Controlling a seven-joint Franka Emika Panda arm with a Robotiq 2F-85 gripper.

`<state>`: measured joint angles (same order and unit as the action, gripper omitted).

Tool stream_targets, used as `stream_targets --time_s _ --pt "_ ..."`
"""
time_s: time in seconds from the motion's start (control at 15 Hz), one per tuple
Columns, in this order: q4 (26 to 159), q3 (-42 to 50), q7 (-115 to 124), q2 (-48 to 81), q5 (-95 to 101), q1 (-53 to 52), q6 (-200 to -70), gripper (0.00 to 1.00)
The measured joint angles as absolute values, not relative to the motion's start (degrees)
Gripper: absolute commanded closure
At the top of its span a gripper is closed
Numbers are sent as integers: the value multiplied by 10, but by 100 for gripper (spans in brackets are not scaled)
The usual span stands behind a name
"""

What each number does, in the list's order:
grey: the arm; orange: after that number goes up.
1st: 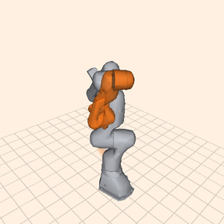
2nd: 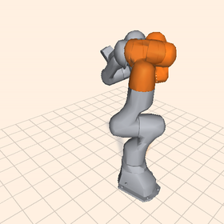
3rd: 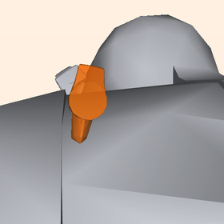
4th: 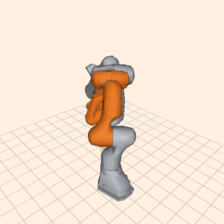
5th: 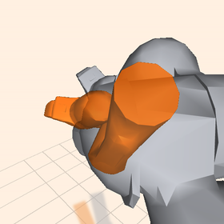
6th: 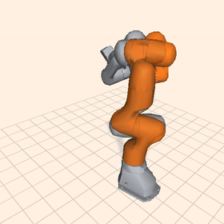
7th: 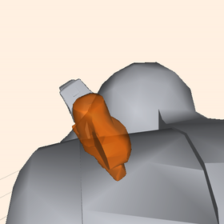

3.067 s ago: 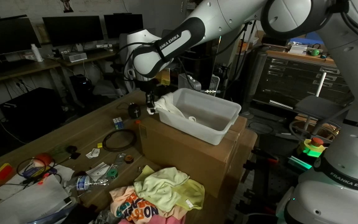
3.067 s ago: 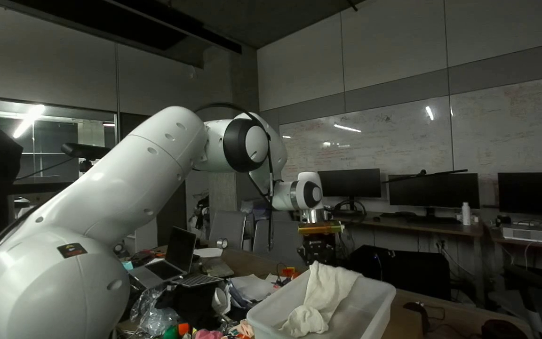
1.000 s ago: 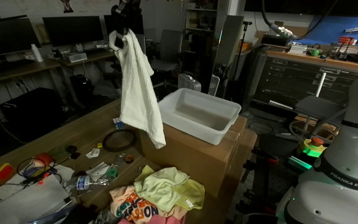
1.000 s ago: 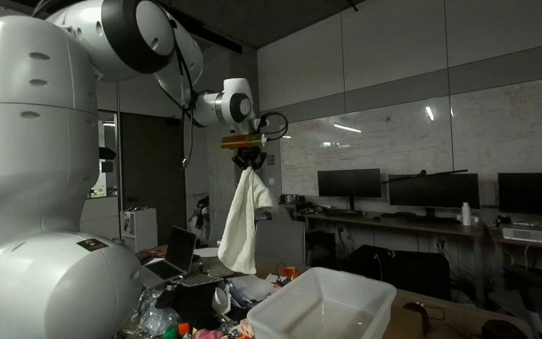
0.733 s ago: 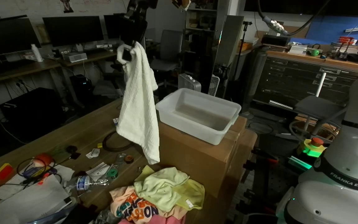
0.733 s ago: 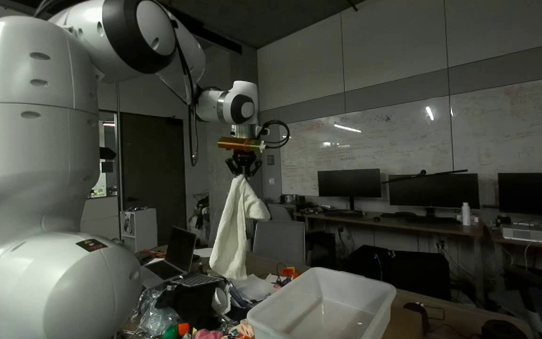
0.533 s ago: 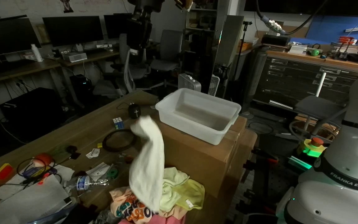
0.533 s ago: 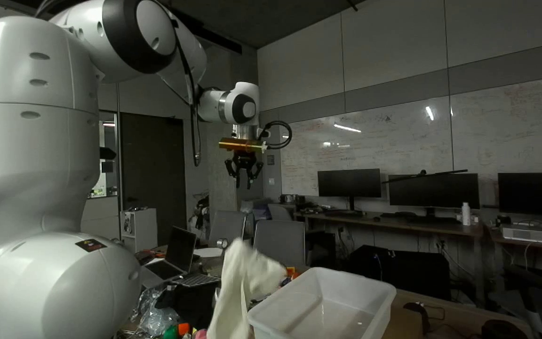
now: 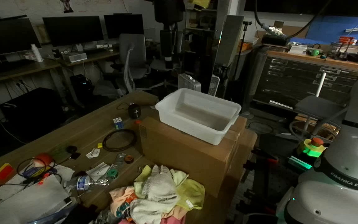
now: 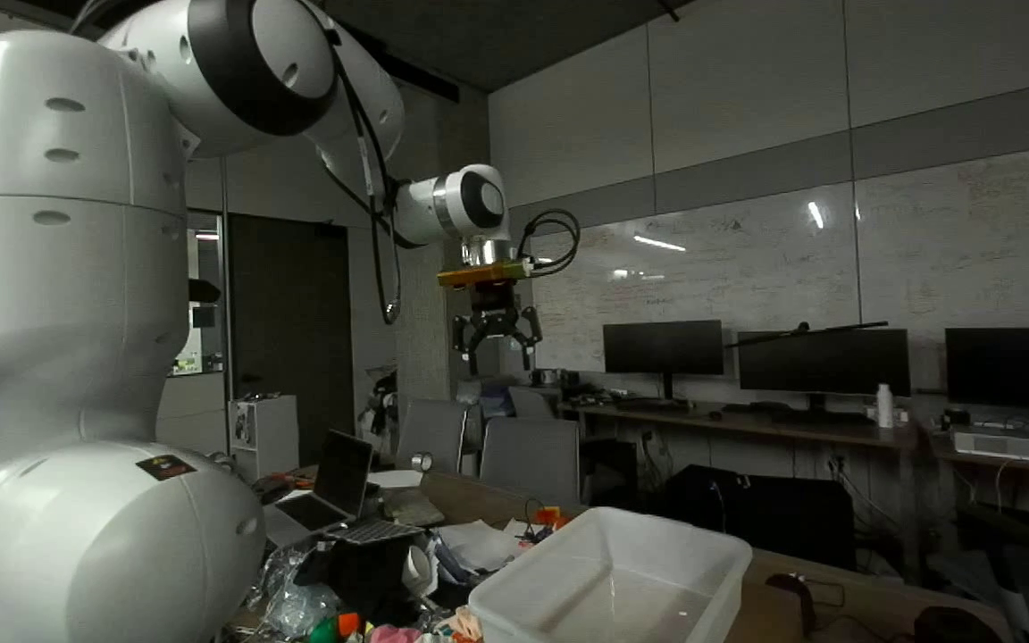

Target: Remove the things from the bowl and put them on the table

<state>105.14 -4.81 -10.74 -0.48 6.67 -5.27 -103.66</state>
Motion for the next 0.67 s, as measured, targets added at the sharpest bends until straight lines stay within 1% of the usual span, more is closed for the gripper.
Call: stream_targets --time_s 0.47,0.67 --pt "1157 -11 -107 -73 89 -18 -1029 0" --pt "1222 8 -101 -117 88 -5 -1102 0"
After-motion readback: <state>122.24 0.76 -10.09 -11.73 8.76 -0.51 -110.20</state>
